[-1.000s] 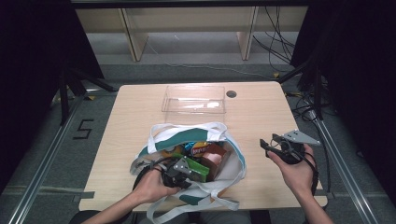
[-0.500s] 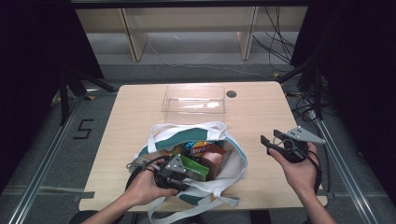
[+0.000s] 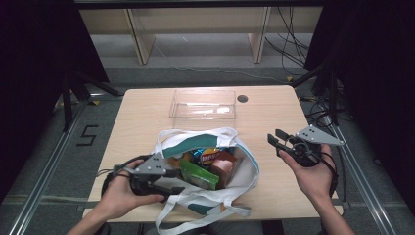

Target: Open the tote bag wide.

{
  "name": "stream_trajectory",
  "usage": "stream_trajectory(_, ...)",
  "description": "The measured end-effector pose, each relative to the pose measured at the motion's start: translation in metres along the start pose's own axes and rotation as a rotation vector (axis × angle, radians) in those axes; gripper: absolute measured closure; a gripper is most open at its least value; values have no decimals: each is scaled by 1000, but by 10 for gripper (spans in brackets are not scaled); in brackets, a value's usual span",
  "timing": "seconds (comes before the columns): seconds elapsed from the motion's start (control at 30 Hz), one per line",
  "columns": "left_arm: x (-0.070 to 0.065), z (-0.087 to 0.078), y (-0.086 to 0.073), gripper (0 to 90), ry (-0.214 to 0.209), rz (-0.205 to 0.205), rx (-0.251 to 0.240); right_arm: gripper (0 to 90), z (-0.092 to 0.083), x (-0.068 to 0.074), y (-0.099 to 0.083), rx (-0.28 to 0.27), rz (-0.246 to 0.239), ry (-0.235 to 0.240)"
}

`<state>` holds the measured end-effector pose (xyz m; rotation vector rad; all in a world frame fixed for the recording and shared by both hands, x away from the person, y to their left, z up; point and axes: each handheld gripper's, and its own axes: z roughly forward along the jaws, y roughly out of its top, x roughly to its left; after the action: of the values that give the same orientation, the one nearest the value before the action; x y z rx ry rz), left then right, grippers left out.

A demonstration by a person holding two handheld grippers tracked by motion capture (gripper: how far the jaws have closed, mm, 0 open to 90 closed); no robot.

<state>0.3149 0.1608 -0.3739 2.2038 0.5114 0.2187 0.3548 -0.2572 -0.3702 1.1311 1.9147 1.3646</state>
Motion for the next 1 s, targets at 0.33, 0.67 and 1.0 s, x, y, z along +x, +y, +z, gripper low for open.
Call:
stream_trajectory(0.33, 16, -35, 2, 537, 168, 10, -141, 715, -3, 22, 16, -47, -74, 94)
stream_trajectory(0.67, 23, -36, 5, 421, 239, 77, -106, 717, -6, 41, 26, -54, -102, 154)
stream_trajectory(1.0, 31, -15, 4, 559, 269, 154, -6, 588, -9, 50, 25, -40, -69, 227)
